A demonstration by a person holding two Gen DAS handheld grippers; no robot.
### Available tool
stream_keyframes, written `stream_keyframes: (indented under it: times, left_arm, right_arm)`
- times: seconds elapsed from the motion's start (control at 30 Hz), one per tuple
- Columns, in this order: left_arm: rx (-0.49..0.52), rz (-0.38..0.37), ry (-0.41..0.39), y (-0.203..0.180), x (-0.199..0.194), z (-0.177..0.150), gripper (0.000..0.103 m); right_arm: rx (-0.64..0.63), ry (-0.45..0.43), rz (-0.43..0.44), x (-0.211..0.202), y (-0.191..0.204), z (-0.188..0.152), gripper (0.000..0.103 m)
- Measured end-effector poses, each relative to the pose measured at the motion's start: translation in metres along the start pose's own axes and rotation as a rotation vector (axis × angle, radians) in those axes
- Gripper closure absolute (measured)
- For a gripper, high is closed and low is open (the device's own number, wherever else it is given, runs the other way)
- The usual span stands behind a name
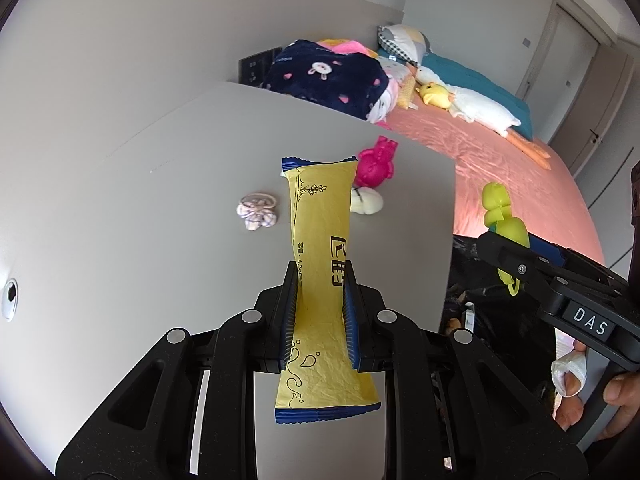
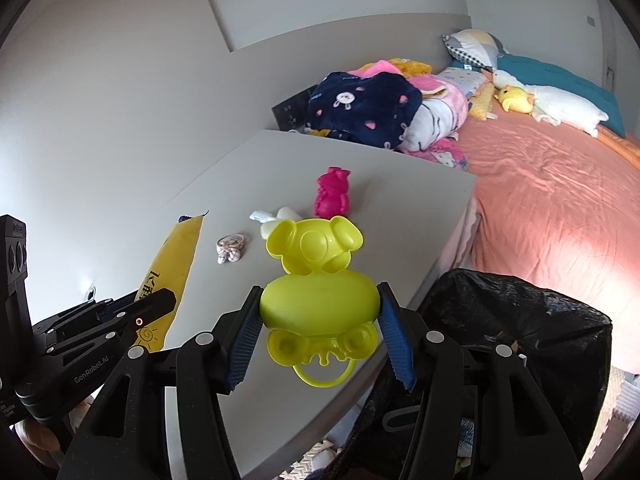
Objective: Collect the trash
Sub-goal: 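Carry the snack packet and yellow-green toy over the black trash bag, then open both tools to drop the packet and toy into the bag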
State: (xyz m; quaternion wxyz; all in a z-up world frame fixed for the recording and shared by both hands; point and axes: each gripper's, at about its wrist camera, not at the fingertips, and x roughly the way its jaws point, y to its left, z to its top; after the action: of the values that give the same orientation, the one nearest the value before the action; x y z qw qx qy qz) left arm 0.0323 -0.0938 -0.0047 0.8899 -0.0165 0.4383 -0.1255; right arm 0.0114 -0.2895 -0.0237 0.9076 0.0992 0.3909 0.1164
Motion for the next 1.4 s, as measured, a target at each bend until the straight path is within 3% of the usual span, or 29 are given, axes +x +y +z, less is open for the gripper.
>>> stream_keyframes:
  times: [1.4]
  left_arm:
    - [0.319,-0.217,0.029,-0.162,0.022,0.009,0.083]
  right_arm:
    - [0.262,-0.137,-0.232,-0.093,-0.146,-0.031,0.045]
